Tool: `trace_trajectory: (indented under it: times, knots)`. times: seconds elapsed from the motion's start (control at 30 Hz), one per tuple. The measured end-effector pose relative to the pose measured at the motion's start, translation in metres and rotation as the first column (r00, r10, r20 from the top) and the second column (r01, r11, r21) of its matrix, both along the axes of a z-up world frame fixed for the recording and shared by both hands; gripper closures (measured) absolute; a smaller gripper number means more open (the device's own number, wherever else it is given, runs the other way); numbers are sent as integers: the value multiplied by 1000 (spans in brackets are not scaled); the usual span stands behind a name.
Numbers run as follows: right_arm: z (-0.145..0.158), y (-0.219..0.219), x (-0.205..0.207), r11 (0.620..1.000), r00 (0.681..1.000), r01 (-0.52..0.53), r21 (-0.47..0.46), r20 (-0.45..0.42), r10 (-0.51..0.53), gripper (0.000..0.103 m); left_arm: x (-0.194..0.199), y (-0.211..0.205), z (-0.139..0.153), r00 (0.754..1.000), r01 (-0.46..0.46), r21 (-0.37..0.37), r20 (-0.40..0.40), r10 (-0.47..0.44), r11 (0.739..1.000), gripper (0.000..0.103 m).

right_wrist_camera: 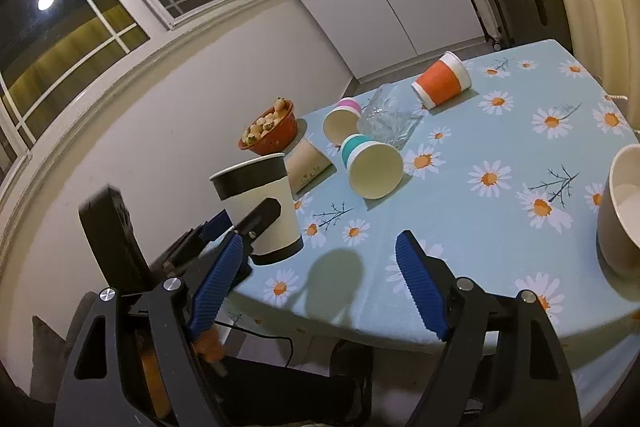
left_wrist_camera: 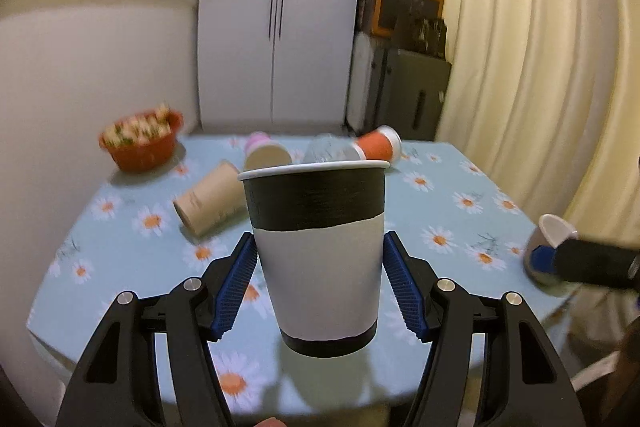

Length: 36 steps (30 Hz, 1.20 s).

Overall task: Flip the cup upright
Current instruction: 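Grasp the upright black-and-white cup with the left gripper and lift it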

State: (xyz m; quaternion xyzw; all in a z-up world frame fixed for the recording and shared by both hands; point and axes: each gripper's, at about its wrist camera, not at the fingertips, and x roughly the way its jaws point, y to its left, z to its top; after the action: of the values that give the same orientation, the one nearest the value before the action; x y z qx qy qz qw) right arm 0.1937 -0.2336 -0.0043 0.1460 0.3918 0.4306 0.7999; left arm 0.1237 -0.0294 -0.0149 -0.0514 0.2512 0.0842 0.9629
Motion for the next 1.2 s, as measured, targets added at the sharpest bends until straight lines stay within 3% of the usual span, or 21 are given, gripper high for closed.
trace_trajectory:
  times: [0.13, 0.3, 0.47, 0.8, 1.2]
  knots:
    - [-2, -5, 4, 1000, 1000, 24, -6, 1, -24, 24, -4, -7, -16, 995, -42, 49, 94, 37, 998, 40]
    - [-9, -6, 6, 999, 999, 34, -39, -2, -34, 24, -9, -3, -29, 974, -120, 60, 200, 106, 991, 40]
    - [-16, -5, 8, 997, 999, 29, -67, -17, -31, 24, -9, -1, -45, 954, -183, 95, 257, 153, 979, 40]
    - [-36, -1, 12, 997, 994, 3, -82, -105, -11, 24, -5, -10, -78, 938, -234, 152, 296, 182, 960, 40]
    - [-39, 2, 10, 995, 993, 2, -101, -114, -14, 24, 2, -16, -103, 953, -208, 164, 258, 161, 964, 40]
